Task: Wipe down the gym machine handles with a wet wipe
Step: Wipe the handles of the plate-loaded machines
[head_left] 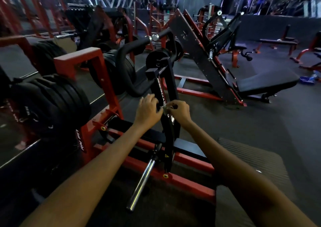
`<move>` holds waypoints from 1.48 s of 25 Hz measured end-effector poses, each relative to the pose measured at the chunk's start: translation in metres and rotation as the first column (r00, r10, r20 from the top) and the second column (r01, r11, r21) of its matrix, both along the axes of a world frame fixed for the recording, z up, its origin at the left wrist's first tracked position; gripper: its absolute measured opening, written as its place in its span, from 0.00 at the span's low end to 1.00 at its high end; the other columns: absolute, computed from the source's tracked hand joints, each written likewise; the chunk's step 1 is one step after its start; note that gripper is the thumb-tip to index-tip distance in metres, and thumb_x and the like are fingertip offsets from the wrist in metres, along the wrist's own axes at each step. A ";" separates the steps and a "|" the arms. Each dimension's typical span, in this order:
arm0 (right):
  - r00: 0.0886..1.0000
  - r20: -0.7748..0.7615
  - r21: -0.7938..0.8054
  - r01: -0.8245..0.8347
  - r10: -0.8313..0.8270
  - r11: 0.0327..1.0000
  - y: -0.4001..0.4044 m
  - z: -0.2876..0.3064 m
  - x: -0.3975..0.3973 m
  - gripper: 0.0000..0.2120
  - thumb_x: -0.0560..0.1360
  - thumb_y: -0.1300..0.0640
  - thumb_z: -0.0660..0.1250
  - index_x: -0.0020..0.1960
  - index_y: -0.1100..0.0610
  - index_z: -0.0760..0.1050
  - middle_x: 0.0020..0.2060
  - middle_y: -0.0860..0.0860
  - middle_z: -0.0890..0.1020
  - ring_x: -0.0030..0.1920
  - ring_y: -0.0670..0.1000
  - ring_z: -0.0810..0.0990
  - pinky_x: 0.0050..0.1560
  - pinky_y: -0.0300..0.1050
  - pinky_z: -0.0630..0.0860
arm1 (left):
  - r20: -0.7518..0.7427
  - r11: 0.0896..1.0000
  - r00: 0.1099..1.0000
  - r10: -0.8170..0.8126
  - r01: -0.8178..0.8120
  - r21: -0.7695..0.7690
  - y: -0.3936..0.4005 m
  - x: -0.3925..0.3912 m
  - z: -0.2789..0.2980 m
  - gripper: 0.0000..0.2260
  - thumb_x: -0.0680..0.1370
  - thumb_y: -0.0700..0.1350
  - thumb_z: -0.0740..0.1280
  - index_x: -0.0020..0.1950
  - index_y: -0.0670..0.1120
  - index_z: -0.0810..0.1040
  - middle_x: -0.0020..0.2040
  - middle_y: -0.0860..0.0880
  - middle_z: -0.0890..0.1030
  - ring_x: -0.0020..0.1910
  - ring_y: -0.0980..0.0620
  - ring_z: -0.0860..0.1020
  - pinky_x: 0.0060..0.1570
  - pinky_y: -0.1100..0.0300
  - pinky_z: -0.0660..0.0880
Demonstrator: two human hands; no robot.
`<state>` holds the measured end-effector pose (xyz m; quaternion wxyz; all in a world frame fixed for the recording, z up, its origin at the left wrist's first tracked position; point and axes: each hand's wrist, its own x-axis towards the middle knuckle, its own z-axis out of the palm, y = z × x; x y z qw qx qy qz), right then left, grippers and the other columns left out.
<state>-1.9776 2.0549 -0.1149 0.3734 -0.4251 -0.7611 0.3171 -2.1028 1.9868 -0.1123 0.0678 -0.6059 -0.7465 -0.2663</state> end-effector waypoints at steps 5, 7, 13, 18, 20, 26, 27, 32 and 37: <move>0.979 -0.152 0.132 -0.114 0.134 0.985 0.084 0.048 -0.068 0.06 0.70 0.64 0.70 0.46 0.61 0.81 0.41 0.54 0.83 0.42 0.49 0.81 0.45 0.40 0.77 | -0.164 0.946 0.964 0.211 -0.159 0.282 0.071 -0.053 0.076 0.22 0.76 0.51 0.65 0.65 0.39 0.71 0.74 0.39 0.62 0.75 0.42 0.56 0.73 0.48 0.50; 0.957 -0.203 0.177 -0.171 0.206 0.969 0.118 0.067 -0.095 0.07 0.70 0.65 0.69 0.48 0.62 0.81 0.42 0.54 0.83 0.42 0.47 0.80 0.45 0.38 0.76 | -0.193 0.898 0.921 0.338 -0.255 0.359 0.095 -0.075 0.103 0.24 0.76 0.52 0.64 0.67 0.40 0.69 0.75 0.40 0.60 0.75 0.42 0.54 0.73 0.47 0.48; 0.889 -0.311 0.327 -0.230 0.335 0.916 0.210 0.113 -0.149 0.06 0.70 0.66 0.68 0.43 0.58 0.81 0.38 0.51 0.83 0.40 0.48 0.81 0.44 0.37 0.75 | -0.220 0.703 0.668 0.711 -0.662 0.261 0.129 -0.105 0.127 0.23 0.76 0.53 0.62 0.64 0.39 0.69 0.61 0.39 0.74 0.60 0.39 0.71 0.57 0.46 0.68; 0.821 -0.490 0.270 -0.179 0.295 0.946 0.264 0.135 -0.185 0.06 0.70 0.68 0.66 0.41 0.60 0.80 0.38 0.52 0.83 0.39 0.45 0.79 0.44 0.32 0.74 | -0.359 0.656 0.551 0.753 -0.674 0.339 0.132 -0.107 0.119 0.20 0.73 0.52 0.66 0.56 0.38 0.74 0.49 0.39 0.77 0.47 0.40 0.75 0.44 0.50 0.71; 0.812 -0.441 0.400 -0.204 0.382 0.894 0.262 0.129 -0.200 0.05 0.72 0.67 0.65 0.42 0.60 0.80 0.39 0.53 0.82 0.40 0.46 0.78 0.46 0.33 0.74 | -0.377 0.662 0.548 0.746 -0.673 0.331 0.132 -0.108 0.118 0.20 0.72 0.52 0.67 0.54 0.37 0.74 0.47 0.40 0.78 0.45 0.41 0.76 0.42 0.51 0.72; 0.824 -0.336 0.515 -0.245 0.456 0.821 0.269 0.131 -0.204 0.07 0.74 0.64 0.66 0.49 0.62 0.81 0.43 0.51 0.81 0.43 0.43 0.76 0.47 0.31 0.73 | -0.350 0.696 0.603 0.717 -0.648 0.309 0.126 -0.107 0.120 0.22 0.72 0.51 0.68 0.59 0.38 0.73 0.53 0.40 0.77 0.50 0.41 0.76 0.46 0.50 0.73; 0.836 -0.340 0.492 -0.231 0.430 0.839 0.271 0.131 -0.202 0.06 0.74 0.64 0.66 0.48 0.62 0.81 0.42 0.52 0.81 0.42 0.43 0.76 0.47 0.33 0.74 | -0.314 0.697 0.622 0.717 -0.639 0.326 0.122 -0.106 0.119 0.23 0.72 0.51 0.68 0.60 0.38 0.73 0.55 0.40 0.76 0.51 0.41 0.76 0.47 0.49 0.73; 0.777 -0.286 0.485 -0.387 0.560 0.784 0.259 0.123 -0.186 0.04 0.73 0.63 0.67 0.43 0.61 0.80 0.37 0.49 0.82 0.37 0.44 0.81 0.45 0.38 0.78 | -0.196 0.604 0.575 0.794 -0.715 0.352 0.105 -0.099 0.097 0.27 0.72 0.47 0.69 0.68 0.40 0.68 0.65 0.39 0.70 0.58 0.38 0.72 0.47 0.46 0.75; 0.807 -0.374 0.446 -0.276 0.457 0.851 0.267 0.137 -0.178 0.07 0.71 0.68 0.64 0.40 0.60 0.80 0.35 0.47 0.80 0.34 0.38 0.76 0.40 0.26 0.71 | -0.198 0.592 0.558 0.806 -0.759 0.272 0.101 -0.090 0.102 0.28 0.77 0.46 0.66 0.74 0.43 0.61 0.67 0.39 0.68 0.61 0.39 0.71 0.46 0.51 0.75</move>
